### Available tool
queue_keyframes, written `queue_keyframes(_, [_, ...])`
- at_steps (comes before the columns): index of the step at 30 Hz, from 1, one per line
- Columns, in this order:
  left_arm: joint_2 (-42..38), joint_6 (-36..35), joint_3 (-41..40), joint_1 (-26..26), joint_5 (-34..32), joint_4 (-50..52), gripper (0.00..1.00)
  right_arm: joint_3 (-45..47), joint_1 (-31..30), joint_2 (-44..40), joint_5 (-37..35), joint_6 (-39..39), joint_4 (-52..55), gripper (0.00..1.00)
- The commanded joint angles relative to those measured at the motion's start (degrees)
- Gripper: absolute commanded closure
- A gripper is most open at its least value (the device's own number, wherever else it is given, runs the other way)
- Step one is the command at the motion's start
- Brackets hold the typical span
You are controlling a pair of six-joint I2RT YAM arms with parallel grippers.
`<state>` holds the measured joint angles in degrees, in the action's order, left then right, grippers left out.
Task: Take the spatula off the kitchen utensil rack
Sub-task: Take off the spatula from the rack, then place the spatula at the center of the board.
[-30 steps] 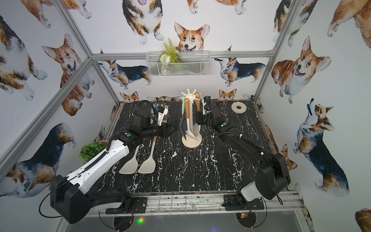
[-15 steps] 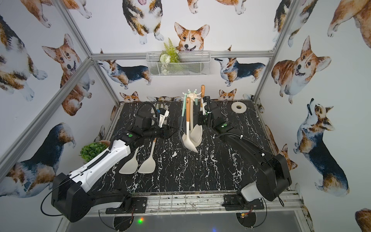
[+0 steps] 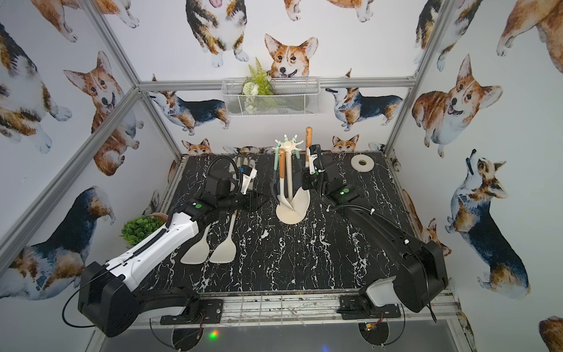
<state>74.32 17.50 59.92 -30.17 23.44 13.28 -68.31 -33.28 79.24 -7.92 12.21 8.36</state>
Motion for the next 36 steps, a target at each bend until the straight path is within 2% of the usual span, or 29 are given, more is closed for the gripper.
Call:
queue_keyframes(1, [-0.32,-0.88,-0.07,0.03,0.37,-0.72,0.50,0.42,-0.05,-1.50,-1.90,-0.68,0.66,1.00])
queue_keyframes(7, [-0.84,-1.29,-0.09,0.03,0.81,-0.57,0.50,2.00,-0.08,-4.78,-3.41,-1.04,3.24,1.00])
queue_keyframes(12, [-2.90,-3.62,0.18,0.02,1.38,0.58,0.47,5.62,0.14,-11.70,-3.40,-0.63,6.76,1.00])
queue_keyframes(18, [-5.62,-5.10,0.46,0.03,2.69,1.32,0.44,10.86,0.57,-21.28,5.73,2.63,8.30,1.00])
queue_keyframes(23, [-7.86,-2.66,0.70,-0.69,4.84,-0.14,0.43,13.80,0.54,-25.11,15.64,8.89,7.06,1.00])
queue_keyframes(25, [-8.87,-3.77,1.96,-5.27,-3.43,2.46,0.44,14.69,0.56,-25.69,19.32,12.14,5.27,1.00])
queue_keyframes(28, [-9.03,-6.58,4.17,-15.98,-16.04,4.75,0.44,17.59,0.49,-27.53,22.98,18.33,-1.34,1.00])
queue_keyframes(31, [-8.44,-6.03,4.58,-24.42,-23.77,2.09,0.45,20.42,0.49,-29.40,23.48,24.00,-7.56,1.00])
queue_keyframes(34, [-6.25,-4.39,5.07,-28.74,-25.91,-1.29,0.45,20.85,0.49,-30.19,23.73,25.93,-9.02,1.00])
queue_keyframes(36, [-3.68,-3.52,6.62,-29.73,-25.30,-1.66,0.45,20.77,0.44,-30.37,24.32,26.13,-9.09,1.00])
